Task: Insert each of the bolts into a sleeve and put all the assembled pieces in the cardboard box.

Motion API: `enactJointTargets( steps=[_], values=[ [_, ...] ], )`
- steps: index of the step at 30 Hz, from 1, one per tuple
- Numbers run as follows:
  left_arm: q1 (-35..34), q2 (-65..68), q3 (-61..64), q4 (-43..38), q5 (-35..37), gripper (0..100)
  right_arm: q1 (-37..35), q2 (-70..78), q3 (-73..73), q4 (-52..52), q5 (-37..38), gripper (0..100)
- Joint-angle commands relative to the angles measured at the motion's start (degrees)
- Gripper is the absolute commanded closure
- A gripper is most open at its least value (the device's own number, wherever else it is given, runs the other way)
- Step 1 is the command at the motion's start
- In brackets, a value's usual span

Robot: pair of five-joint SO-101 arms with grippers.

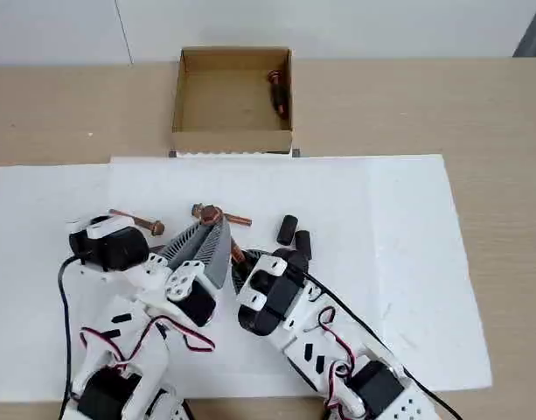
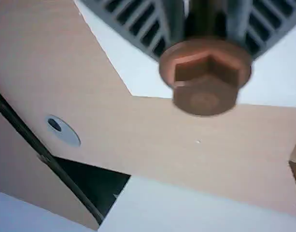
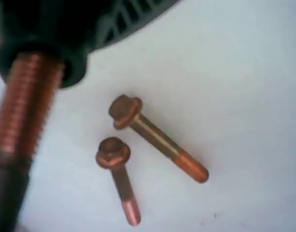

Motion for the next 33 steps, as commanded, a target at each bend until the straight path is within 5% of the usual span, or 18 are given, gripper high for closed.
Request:
enactJointTargets(
  steps=[1, 8, 17, 24, 33],
  values=[
    [4.66, -0.7, -0.22, 4.31, 0.26, 99, -0.22, -0.66, -0.97, -1.89, 0.62, 99.6],
    [6.51, -0.62, -0.22, 12.66, -2.2, 99, 1.27, -0.66, -1.32, -1.98, 0.62, 99.6],
    [6.15, -0.62, 2.15, 13.27, -3.52, 99, 1.27, -0.66, -1.93, -1.98, 0.62, 99.6],
    [2.02, -0.62, 2.07, 13.27, -8.0, 77, 1.27, -0.66, -1.58, -1.98, 0.62, 99.6],
    [-1.05, -0.62, -2.24, 13.54, -10.29, 77, 1.27, -0.66, -1.49, -1.89, 0.44, 99.6]
  ],
)
